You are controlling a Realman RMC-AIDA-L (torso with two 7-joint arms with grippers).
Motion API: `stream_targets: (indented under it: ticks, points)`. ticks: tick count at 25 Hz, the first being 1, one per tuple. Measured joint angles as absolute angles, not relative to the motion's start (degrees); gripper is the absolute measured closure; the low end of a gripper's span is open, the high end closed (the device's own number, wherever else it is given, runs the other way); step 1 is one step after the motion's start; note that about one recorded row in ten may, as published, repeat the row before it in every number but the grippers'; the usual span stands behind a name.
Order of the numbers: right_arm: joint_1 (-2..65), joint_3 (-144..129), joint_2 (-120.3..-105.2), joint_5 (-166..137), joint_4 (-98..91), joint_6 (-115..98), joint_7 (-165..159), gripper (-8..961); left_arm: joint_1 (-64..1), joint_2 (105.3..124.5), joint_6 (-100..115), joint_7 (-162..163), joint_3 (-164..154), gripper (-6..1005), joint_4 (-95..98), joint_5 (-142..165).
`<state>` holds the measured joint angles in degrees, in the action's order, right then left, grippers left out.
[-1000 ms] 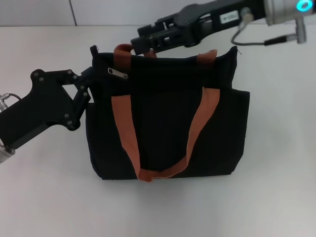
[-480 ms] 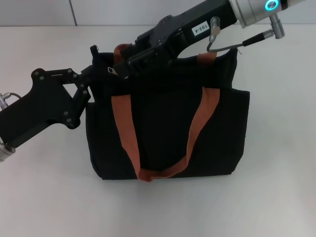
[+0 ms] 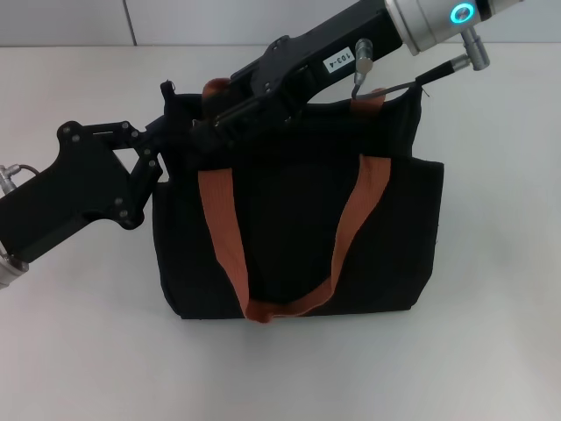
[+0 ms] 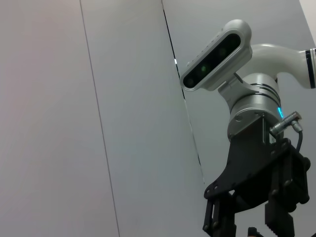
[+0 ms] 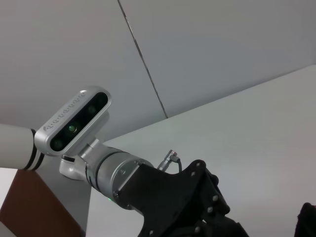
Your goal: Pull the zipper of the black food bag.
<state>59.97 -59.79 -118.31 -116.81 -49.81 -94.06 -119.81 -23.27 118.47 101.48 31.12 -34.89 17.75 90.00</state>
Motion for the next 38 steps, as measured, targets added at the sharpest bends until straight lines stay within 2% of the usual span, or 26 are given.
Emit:
stream_targets:
  ticks: [23, 38]
  points:
    - [58.92, -63.38, -119.01, -116.45, -54.34, -95.16, -121.22, 413, -23.38, 118.56, 101.07, 31.47, -34.54, 978, 17.75, 89.95]
    - [50.76, -55.03, -118.1, -110.66, -55.77, -98.57, -132.94, 415, -23.51, 118.7, 101.11, 31.66, -34.46, 978, 16.34, 87.47]
